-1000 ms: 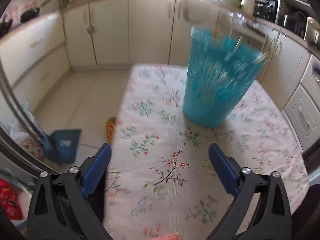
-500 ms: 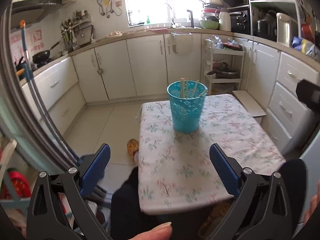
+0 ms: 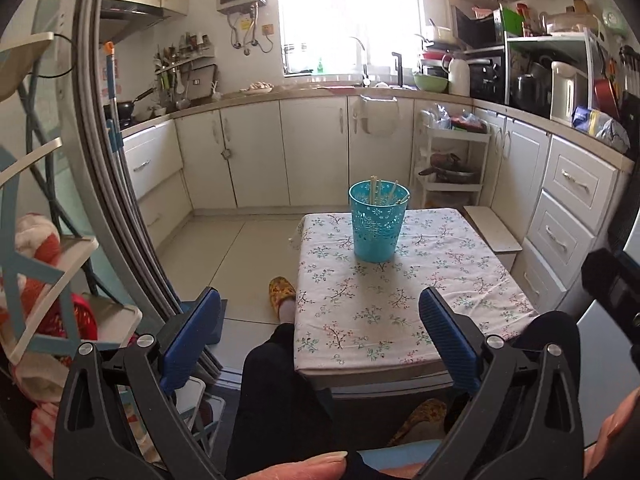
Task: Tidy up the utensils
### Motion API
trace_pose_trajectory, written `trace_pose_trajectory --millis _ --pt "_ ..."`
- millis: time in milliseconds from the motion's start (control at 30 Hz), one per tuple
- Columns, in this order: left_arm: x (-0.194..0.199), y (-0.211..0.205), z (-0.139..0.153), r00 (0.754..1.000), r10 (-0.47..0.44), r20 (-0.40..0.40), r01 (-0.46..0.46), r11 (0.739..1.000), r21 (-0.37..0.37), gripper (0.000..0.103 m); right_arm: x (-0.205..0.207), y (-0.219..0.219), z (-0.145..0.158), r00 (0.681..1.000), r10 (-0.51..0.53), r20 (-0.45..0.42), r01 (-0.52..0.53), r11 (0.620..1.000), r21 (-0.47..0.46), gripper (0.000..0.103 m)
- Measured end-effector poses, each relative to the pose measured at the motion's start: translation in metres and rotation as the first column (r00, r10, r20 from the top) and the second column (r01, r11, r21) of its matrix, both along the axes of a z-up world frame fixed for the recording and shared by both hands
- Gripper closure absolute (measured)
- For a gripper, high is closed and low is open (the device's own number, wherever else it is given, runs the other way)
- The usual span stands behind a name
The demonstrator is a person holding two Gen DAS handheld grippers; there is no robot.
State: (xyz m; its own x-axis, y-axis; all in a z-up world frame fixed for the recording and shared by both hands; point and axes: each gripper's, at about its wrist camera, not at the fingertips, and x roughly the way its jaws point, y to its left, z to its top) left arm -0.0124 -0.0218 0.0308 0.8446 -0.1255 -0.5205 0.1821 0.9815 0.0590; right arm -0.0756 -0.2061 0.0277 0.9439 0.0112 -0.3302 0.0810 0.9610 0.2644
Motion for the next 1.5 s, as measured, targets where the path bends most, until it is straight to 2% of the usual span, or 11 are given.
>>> trace_pose_trajectory --millis 267,1500 --pt "-0.016 -0.003 0.010 0.999 -0.018 0.036 0.019 1.000 0.000 0.008 -0.019 0.003 0.005 0.999 0.012 0.033 -0.012 1.000 -0.015 0.008" --pt "-0.024 0.001 0.012 0.999 -0.017 0.049 0.018 1.000 -0.019 0.008 -0.027 0.008 0.005 0.999 0.033 0.029 -0.032 0.999 -0.026 0.007"
